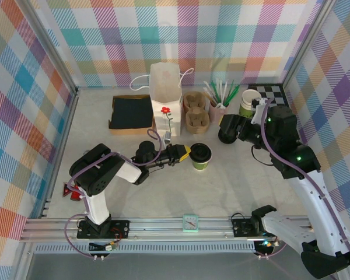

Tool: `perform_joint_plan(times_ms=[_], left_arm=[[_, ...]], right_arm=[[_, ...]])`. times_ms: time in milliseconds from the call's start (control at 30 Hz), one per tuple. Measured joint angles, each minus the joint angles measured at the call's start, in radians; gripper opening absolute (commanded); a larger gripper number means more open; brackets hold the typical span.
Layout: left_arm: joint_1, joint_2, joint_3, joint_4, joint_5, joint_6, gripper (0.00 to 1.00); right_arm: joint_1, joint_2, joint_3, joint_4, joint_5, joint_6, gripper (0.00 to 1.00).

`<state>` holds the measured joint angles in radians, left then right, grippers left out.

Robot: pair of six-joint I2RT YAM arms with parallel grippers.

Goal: Pack the takeout coffee

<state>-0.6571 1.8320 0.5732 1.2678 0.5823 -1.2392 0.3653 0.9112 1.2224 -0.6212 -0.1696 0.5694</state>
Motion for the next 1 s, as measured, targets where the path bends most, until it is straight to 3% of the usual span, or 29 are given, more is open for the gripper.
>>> perform_joint_plan(times_ms=[1000], left_arm=[[-0.017, 0.020, 0.016, -0.014, 0.000, 0.036, 0.27]], right_arm=[[0.000, -0.016, -0.019, 0.008, 0.000, 0.018, 0.77]])
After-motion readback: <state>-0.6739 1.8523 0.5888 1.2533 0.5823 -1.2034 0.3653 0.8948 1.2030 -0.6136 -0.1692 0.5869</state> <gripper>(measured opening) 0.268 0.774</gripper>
